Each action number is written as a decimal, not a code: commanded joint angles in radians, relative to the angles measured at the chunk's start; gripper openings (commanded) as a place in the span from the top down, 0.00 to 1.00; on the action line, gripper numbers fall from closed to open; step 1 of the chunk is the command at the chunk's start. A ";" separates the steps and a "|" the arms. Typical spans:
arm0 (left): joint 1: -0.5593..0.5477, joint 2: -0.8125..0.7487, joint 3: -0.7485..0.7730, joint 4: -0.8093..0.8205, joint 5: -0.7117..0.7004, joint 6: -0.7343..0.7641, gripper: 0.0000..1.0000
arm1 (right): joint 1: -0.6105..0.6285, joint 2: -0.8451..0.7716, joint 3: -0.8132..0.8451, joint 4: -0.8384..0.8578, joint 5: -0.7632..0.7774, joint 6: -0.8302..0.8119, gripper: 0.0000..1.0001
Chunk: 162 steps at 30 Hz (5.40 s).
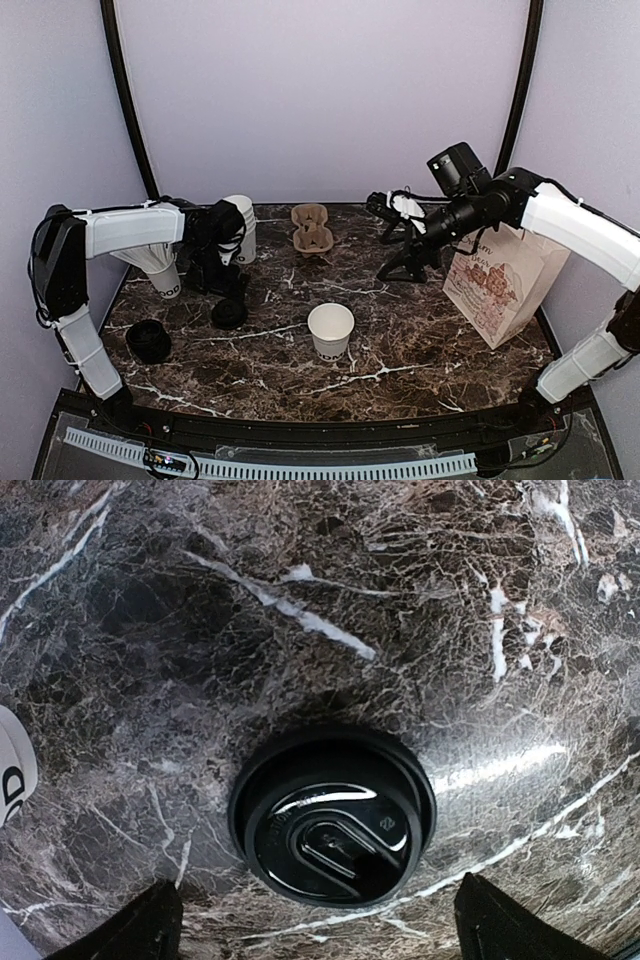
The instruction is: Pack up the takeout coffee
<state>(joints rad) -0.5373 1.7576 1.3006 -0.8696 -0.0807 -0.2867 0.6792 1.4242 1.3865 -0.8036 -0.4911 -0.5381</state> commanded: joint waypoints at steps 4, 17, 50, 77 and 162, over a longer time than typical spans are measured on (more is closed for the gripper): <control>0.003 0.010 -0.058 0.052 0.124 -0.158 0.05 | -0.006 0.027 -0.001 0.017 -0.057 -0.010 0.09; 0.004 0.074 -0.056 0.047 0.038 -0.229 0.09 | -0.007 0.029 -0.026 0.029 -0.110 -0.005 0.09; -0.205 -0.033 0.332 -0.115 0.029 0.056 0.32 | -0.055 0.056 -0.067 0.065 -0.116 0.021 0.08; -0.540 0.263 0.682 -0.264 0.029 0.312 0.31 | -0.273 -0.025 -0.267 0.222 -0.214 0.101 0.07; -0.407 -0.123 0.245 0.175 0.159 -0.057 0.01 | -0.166 0.093 -0.303 0.337 -0.397 0.311 0.20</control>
<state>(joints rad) -1.0096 1.7607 1.7267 -0.9195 -0.0639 -0.1223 0.4465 1.4670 1.0912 -0.5159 -0.8322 -0.3138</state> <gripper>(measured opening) 0.989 0.813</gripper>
